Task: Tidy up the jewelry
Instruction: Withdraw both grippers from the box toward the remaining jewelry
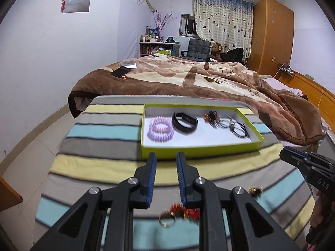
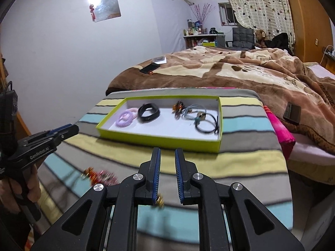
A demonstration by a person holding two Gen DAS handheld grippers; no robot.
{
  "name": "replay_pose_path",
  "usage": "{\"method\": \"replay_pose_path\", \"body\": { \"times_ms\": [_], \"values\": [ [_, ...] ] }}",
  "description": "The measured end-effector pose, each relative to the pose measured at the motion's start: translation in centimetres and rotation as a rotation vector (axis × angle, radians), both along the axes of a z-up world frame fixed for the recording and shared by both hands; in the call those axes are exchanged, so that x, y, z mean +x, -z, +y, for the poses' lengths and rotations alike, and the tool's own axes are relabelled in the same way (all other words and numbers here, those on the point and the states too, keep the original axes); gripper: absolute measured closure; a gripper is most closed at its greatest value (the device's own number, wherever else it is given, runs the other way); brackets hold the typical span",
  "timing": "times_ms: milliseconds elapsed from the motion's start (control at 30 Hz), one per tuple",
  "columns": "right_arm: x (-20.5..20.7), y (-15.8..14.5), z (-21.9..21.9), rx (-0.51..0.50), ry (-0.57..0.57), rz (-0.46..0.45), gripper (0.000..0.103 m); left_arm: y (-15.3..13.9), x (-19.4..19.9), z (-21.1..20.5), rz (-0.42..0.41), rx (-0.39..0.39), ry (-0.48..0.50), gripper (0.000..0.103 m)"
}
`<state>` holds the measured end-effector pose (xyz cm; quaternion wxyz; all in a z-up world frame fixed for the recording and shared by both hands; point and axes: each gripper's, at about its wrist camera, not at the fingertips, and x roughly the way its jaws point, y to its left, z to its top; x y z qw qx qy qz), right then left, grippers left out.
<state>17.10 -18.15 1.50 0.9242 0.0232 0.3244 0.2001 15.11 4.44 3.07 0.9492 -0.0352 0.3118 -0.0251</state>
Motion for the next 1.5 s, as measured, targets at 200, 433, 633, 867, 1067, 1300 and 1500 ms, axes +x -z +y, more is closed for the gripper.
{"method": "replay_pose_path", "body": {
  "times_ms": [200, 433, 633, 867, 1067, 1300, 1500],
  "values": [
    [-3.4, 0.1, -0.1, -0.002, -0.007, -0.008, 0.089, 0.5, -2.8, -0.5, 0.001, 0.012, 0.001, 0.082],
    [-6.2, 0.2, -0.1, -0.006, -0.009, -0.018, 0.089, 0.6, -5.8, -1.2, -0.013, 0.044, 0.008, 0.082],
    [-7.6, 0.4, 0.1, -0.005, -0.018, -0.016, 0.088, 0.5, -7.4, -1.4, -0.023, 0.048, 0.014, 0.082],
    [-8.6, 0.5, 0.0, -0.011, -0.019, -0.019, 0.076, 0.7, -8.2, -1.8, -0.026, 0.063, 0.02, 0.082],
    [-8.8, 0.5, -0.1, -0.008, -0.016, -0.02, 0.076, 0.7, -8.5, -2.0, -0.029, 0.067, 0.022, 0.082],
    [-9.1, 0.6, 0.3, -0.012, -0.018, -0.009, 0.076, 0.9, -8.6, -2.1, -0.03, 0.076, 0.026, 0.078],
    [-8.5, 1.1, 0.6, -0.022, -0.018, 0.005, 0.076, 1.2, -8.3, -1.8, -0.023, 0.063, 0.026, 0.077]
  ]
}}
